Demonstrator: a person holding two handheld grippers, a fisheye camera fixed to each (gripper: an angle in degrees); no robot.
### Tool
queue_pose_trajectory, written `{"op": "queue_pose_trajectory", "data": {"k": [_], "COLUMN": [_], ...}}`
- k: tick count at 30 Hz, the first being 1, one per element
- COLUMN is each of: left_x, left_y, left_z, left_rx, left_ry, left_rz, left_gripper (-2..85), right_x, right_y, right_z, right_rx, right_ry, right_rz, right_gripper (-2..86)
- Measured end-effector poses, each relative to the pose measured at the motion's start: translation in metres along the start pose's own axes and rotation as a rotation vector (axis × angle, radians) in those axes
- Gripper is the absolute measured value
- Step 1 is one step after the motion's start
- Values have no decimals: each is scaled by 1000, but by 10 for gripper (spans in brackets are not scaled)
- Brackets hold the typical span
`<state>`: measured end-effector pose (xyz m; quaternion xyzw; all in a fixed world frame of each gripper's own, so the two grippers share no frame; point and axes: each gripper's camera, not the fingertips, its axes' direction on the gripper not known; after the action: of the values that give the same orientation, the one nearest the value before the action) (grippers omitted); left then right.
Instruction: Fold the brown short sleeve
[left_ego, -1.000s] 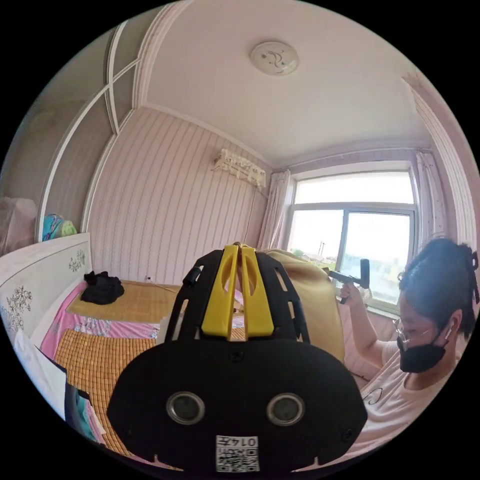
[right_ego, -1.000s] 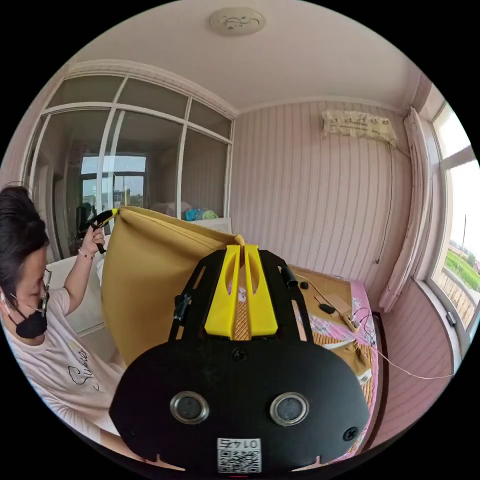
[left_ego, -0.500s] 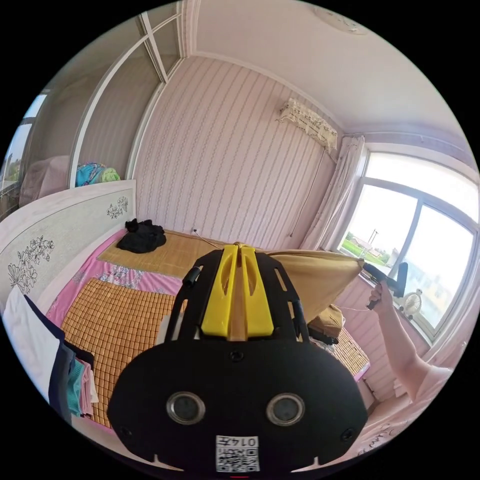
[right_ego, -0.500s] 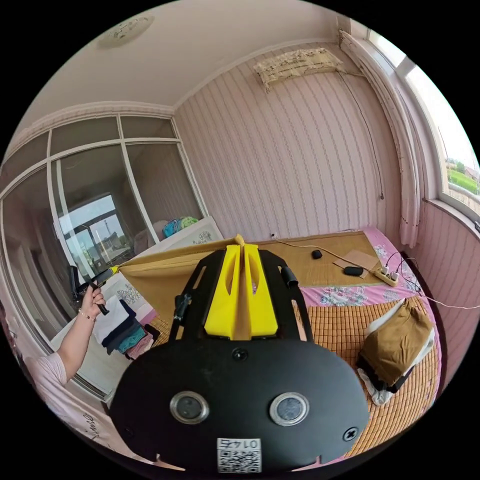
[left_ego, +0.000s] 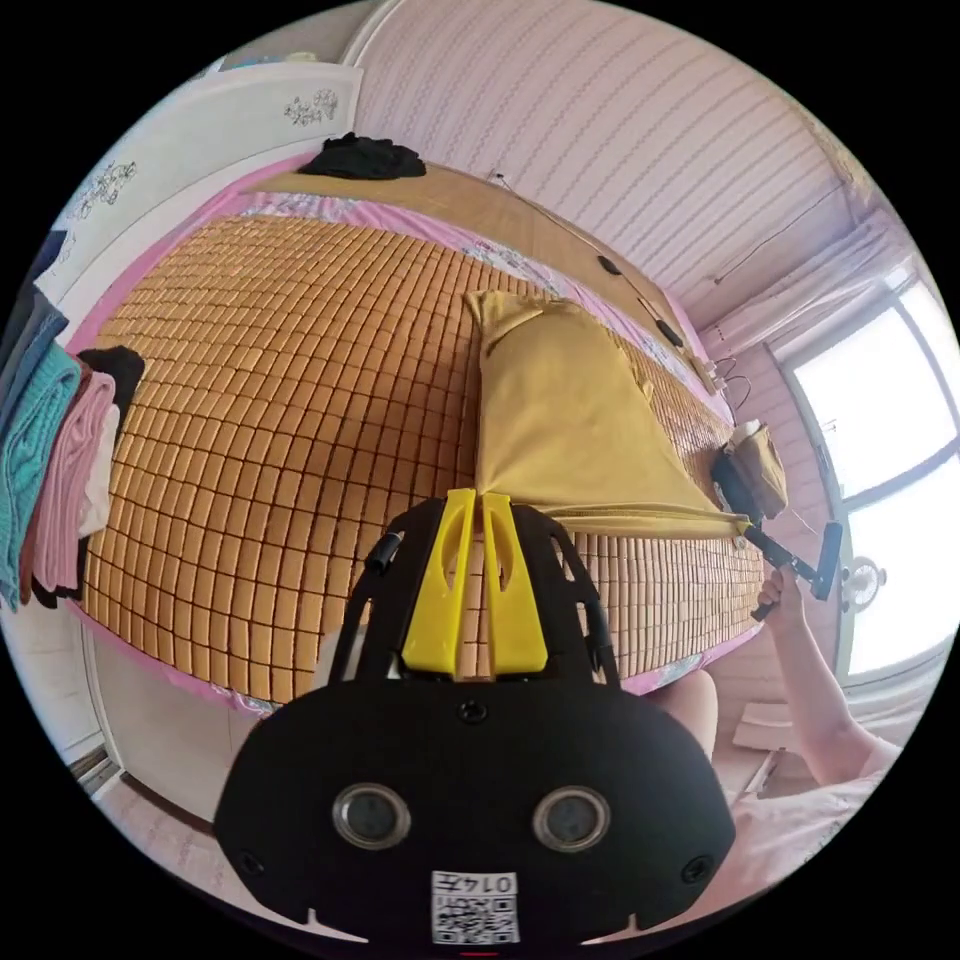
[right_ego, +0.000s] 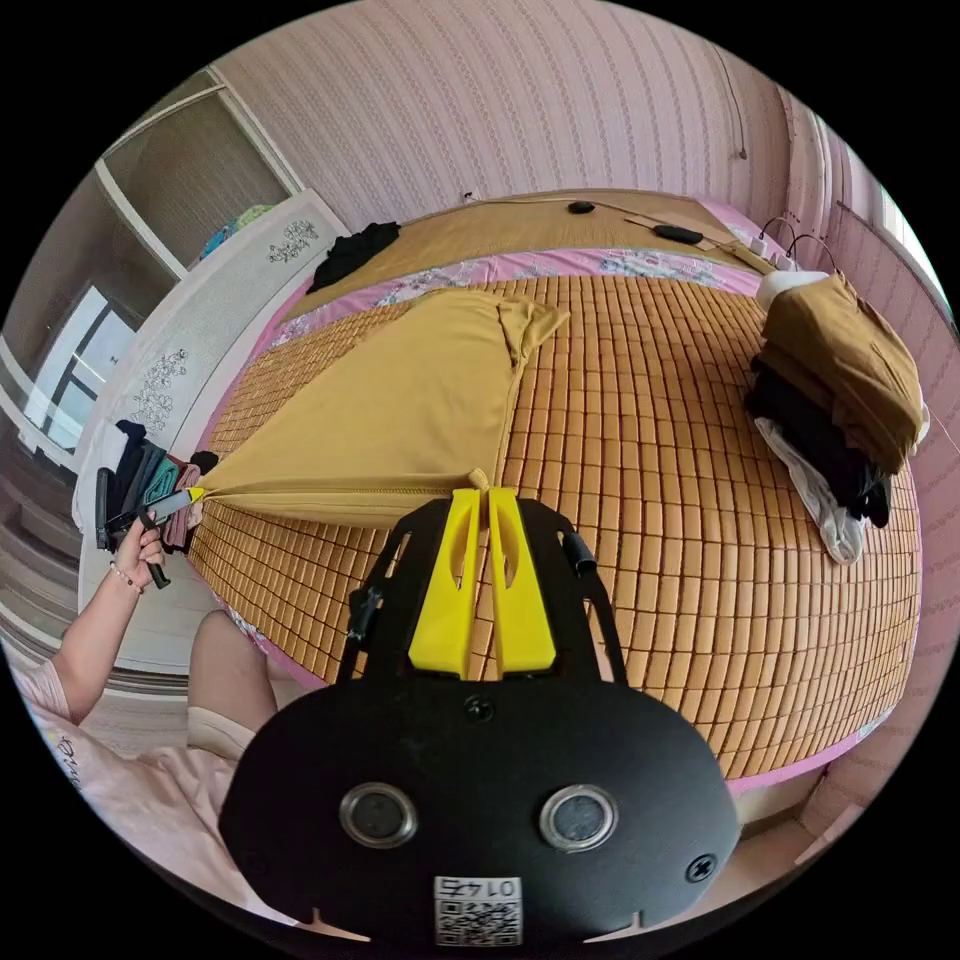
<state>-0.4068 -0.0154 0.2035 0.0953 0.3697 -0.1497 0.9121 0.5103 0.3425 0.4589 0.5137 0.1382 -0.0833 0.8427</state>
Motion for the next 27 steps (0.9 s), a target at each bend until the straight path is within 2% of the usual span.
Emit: {"op": "queue_pose_trajectory", "data": {"k": [5,12,18,22,27], "left_x": [-20,-15,-2,-3,7], "left_y": [19,43,53,51,39], "left_z": [52,72,83,91,92], "left_rx": [-145,-293,-362,-379,-375], "left_ry": [4,-72,-113,-159,-192], "left_rz": [-83,45,166,165,225], "left_gripper": [-10,-9,-4,2,-1], "right_x": [1,-20,-50,-53,-58], "right_y": [22,53,78,91,88], "right_z": [47,43,30,45,33], "right_rx": [-165,-215,-231,-403,-371], "right_ry": [18,45,99,119,102], "right_rz": [6,-103,-248,-298,-310], "right_gripper": [7,8,15,35,59]}}
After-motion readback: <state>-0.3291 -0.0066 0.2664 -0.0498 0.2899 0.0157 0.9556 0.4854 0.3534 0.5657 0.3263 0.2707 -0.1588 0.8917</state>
